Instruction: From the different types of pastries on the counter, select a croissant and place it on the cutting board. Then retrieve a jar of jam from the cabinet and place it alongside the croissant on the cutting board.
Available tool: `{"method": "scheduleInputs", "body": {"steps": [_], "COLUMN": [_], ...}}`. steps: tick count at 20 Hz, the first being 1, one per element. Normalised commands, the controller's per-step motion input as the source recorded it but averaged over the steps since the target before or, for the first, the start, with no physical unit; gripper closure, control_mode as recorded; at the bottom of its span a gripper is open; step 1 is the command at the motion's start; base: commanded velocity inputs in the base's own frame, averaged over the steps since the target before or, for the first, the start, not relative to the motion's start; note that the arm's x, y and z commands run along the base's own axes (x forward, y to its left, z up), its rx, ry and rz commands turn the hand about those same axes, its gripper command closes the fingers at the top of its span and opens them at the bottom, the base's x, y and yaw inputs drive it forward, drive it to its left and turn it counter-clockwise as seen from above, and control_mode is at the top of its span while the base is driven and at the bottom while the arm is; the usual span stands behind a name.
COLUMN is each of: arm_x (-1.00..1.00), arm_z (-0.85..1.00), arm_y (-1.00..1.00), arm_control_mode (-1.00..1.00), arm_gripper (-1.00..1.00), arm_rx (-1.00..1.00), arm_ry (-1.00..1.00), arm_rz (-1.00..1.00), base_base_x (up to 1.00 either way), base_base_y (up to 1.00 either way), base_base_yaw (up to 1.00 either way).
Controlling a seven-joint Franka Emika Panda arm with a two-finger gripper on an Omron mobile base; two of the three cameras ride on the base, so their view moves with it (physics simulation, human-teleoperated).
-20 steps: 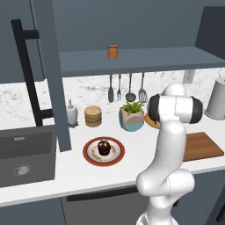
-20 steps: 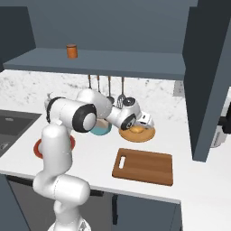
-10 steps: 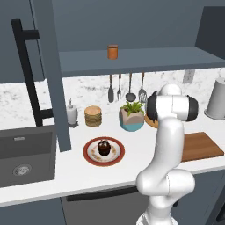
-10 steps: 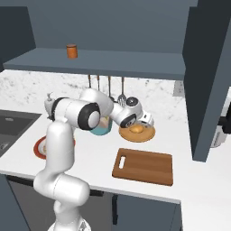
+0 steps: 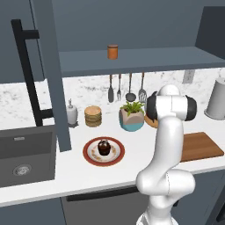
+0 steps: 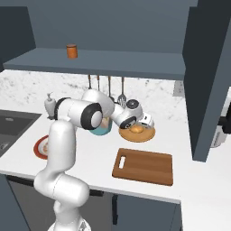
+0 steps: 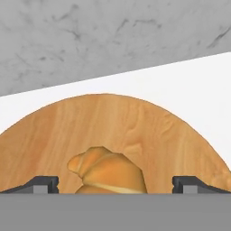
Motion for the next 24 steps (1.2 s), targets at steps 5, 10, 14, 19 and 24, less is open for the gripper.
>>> {"method": "scheduleInputs", "body": {"steps": [5, 10, 14, 19, 24], "arm_x": [0.10, 0.02, 0.00, 0.00, 0.00], "arm_z": [-0.26, -0.50, -0.67, -0.91, -1.00], "arm_y": [0.00, 0.00, 0.00, 0.02, 0.02], "arm_control_mode": [-1.00, -1.00, -1.00, -1.00, -1.00], "arm_gripper": [-1.00, -1.00, -1.00, -1.00, -1.00], "arm_rx": [0.00, 0.00, 0.00, 0.00, 0.00], "arm_ry": [0.00, 0.00, 0.00, 0.00, 0.00], "arm_rz": [0.00, 0.00, 0.00, -0.01, -0.05], "base_base_x": [0.00, 0.00, 0.00, 0.00, 0.00], "base_base_y": [0.00, 0.00, 0.00, 0.00, 0.00], "base_base_yaw": [0.00, 0.00, 0.00, 0.00, 0.00]}}
